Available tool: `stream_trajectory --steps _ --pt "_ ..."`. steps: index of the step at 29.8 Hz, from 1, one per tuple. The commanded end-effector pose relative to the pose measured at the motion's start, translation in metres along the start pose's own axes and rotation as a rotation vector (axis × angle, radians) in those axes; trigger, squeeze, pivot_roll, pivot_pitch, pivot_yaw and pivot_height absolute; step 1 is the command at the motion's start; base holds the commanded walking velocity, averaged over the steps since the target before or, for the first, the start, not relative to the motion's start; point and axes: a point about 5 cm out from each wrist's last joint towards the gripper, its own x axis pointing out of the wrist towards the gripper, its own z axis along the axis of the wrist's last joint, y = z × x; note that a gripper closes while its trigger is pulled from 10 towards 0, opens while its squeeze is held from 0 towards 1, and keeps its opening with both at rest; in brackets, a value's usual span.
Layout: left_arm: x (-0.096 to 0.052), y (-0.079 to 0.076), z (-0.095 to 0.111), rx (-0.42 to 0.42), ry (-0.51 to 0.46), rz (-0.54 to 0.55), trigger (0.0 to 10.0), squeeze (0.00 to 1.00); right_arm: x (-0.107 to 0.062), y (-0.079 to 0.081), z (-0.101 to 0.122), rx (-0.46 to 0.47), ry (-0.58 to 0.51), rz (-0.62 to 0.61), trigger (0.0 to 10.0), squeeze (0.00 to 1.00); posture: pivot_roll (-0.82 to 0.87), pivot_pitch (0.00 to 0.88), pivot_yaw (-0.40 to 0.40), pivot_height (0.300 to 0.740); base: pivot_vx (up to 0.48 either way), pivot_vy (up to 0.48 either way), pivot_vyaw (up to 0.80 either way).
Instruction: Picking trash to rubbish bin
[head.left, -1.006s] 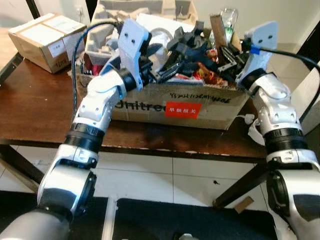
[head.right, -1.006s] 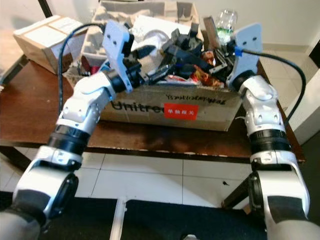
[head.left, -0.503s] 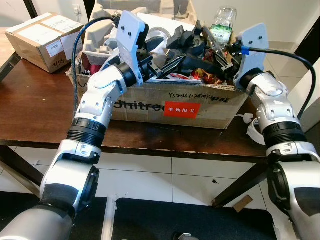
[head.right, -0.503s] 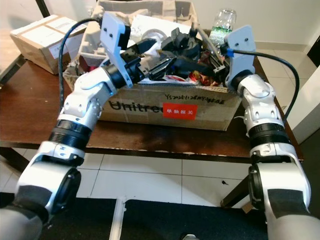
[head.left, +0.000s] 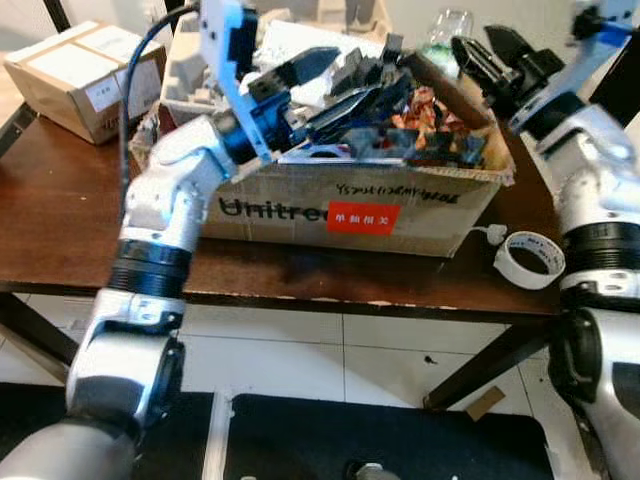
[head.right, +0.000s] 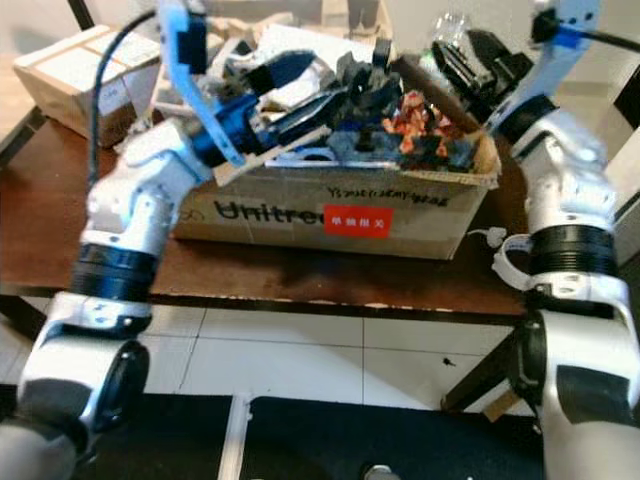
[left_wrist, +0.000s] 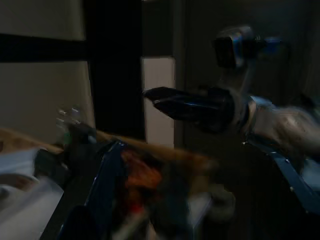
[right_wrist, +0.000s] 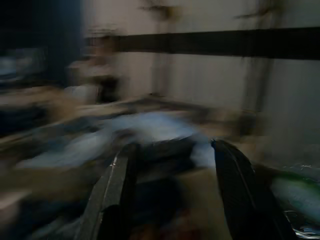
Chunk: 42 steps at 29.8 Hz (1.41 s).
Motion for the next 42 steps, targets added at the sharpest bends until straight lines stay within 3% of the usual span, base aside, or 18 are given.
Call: stream_trajectory --steps 1,8,12,14,18,21,23,25,26,30,31,33,34,35,36,37,41,42 --pt "-0.004 -0.005 -0.002 0.008 0.04 -0.037 10.0 0.0 -0.004 0.009 -0.002 0.047 0.015 0.105 10.0 0.0 0.07 0.174 0.002 0.74 0.0 0.0 0.0" --pt "-0.016 -0.012 0.003 -0.024 0.048 -0.069 10.0 0.0 -0.016 0.02 0.012 0.199 -0.093 0.23 10.0 0.0 0.07 0.175 0.0 0.74 0.0 0.0 0.0" --pt "-0.026 -0.021 -0.001 -0.044 0.117 -0.127 10.0 0.0 -0.025 0.039 -0.004 0.218 0.026 0.351 10.0 0.0 0.07 0.173 0.006 0.74 0.0 0.0 0.0" --pt "-0.035 -0.031 -0.008 -0.071 0.195 -0.19 10.0 0.0 -0.035 0.056 -0.02 0.239 0.134 0.435 10.0 0.0 0.07 0.171 0.008 0.74 0.0 0.0 0.0" --pt "-0.05 -0.063 -0.034 -0.264 0.353 -0.317 10.0 0.0 -0.058 0.088 -0.065 0.318 0.349 0.512 10.0 0.0 0.07 0.167 0.012 0.74 0.0 0.0 0.0" --pt "-0.058 -0.076 -0.053 -0.325 0.465 -0.323 10.0 0.0 -0.066 0.098 -0.079 0.345 0.428 0.525 10.0 0.0 0.07 0.166 0.012 0.74 0.0 0.0 0.0" --pt "-0.068 -0.082 -0.078 -0.348 0.581 -0.271 10.0 0.0 -0.077 0.108 -0.097 0.351 0.542 0.53 10.0 0.0 0.07 0.162 0.012 0.74 0.0 0.0 0.0" --pt "-0.071 -0.085 -0.085 -0.35 0.613 -0.255 10.0 0.0 -0.08 0.111 -0.102 0.355 0.575 0.532 10.0 0.0 0.07 0.162 0.013 0.74 0.0 0.0 0.0" --pt "-0.081 -0.091 -0.107 -0.362 0.695 -0.197 10.0 0.0 -0.092 0.12 -0.118 0.378 0.661 0.522 10.0 0.0 0.06 0.159 0.015 0.74 0.0 0.0 0.0" --pt "-0.095 -0.098 -0.131 -0.381 0.792 -0.093 10.0 0.0 -0.106 0.129 -0.137 0.392 0.754 0.484 10.0 0.0 0.06 0.156 0.017 0.74 0.0 0.0 0.0" --pt "-0.111 -0.107 -0.149 -0.413 0.888 -0.002 10.0 0.0 -0.117 0.135 -0.153 0.401 0.815 0.417 10.0 0.0 0.06 0.156 0.02 0.74 0.0 0.0 0.0" --pt "-0.125 -0.116 -0.162 -0.445 0.968 0.06 10.0 0.0 -0.127 0.141 -0.165 0.399 0.865 0.382 10.0 0.0 0.06 0.154 0.021 0.74 0.0 0.0 0.0" --pt "-0.125 -0.116 -0.162 -0.445 0.968 0.06 10.0 0.0 -0.127 0.141 -0.165 0.399 0.865 0.382 10.0 0.0 0.06 0.154 0.021 0.74 0.0 0.0 0.0" --pt "-0.141 -0.127 -0.172 -0.497 1.045 0.112 10.0 0.0 -0.139 0.149 -0.177 0.408 0.934 0.375 10.0 0.0 0.06 0.154 0.021 0.74 0.0 0.0 0.0" --pt "-0.141 -0.127 -0.172 -0.497 1.045 0.112 10.0 0.0 -0.139 0.149 -0.177 0.408 0.934 0.375 10.0 0.0 0.06 0.154 0.021 0.74 0.0 0.0 0.0" --pt "-0.153 -0.137 -0.18 -0.551 1.096 0.155 10.0 0.0 -0.151 0.157 -0.187 0.427 0.998 0.375 10.0 0.0 0.06 0.152 0.02 0.74 0.0 0.0 0.0" --pt "-0.164 -0.147 -0.192 -0.593 1.151 0.197 10.0 0.0 -0.166 0.167 -0.2 0.453 1.078 0.368 10.0 0.0 0.06 0.149 0.019 0.74 0.0 0.0 0.0" --pt "-0.174 -0.155 -0.204 -0.602 1.211 0.245 10.0 0.0 -0.179 0.174 -0.213 0.464 1.153 0.341 10.0 0.0 0.06 0.145 0.017 0.74 0.0 0.0 0.0"
